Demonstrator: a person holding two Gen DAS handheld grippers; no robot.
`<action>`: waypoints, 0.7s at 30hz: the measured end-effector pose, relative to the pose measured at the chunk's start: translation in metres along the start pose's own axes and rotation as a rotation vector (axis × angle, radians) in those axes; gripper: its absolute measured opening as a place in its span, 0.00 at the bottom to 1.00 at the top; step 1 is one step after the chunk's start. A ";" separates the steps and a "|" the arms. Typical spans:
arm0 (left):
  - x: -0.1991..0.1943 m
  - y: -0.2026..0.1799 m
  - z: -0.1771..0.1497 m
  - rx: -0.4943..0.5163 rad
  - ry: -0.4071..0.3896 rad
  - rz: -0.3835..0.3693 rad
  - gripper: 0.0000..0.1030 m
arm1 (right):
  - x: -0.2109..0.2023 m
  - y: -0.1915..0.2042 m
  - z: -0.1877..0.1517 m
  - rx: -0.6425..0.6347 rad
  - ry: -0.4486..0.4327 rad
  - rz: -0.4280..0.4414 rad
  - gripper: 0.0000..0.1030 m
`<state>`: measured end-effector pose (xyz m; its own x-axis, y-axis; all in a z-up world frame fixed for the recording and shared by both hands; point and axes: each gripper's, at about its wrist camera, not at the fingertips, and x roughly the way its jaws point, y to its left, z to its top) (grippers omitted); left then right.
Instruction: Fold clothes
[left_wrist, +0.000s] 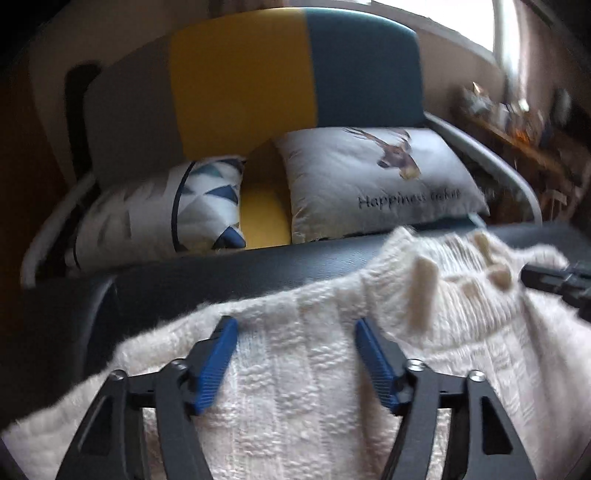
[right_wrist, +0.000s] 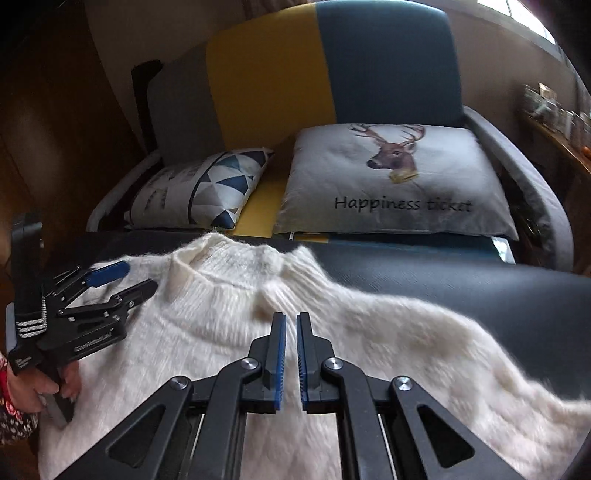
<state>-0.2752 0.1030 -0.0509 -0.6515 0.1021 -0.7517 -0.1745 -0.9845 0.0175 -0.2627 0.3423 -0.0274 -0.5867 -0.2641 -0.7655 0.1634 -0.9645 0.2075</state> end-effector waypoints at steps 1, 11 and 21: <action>0.000 0.002 -0.001 -0.012 -0.002 0.005 0.69 | 0.007 0.000 0.001 -0.002 0.014 -0.013 0.04; -0.002 0.004 -0.006 -0.025 -0.005 0.042 0.74 | 0.010 -0.008 0.000 0.116 -0.051 -0.107 0.04; -0.002 0.003 -0.008 -0.029 -0.015 0.016 0.78 | 0.026 0.104 0.016 -0.112 -0.016 0.219 0.07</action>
<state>-0.2680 0.0984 -0.0545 -0.6651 0.0886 -0.7415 -0.1425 -0.9897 0.0096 -0.2741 0.2352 -0.0162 -0.5403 -0.4678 -0.6995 0.3746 -0.8781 0.2979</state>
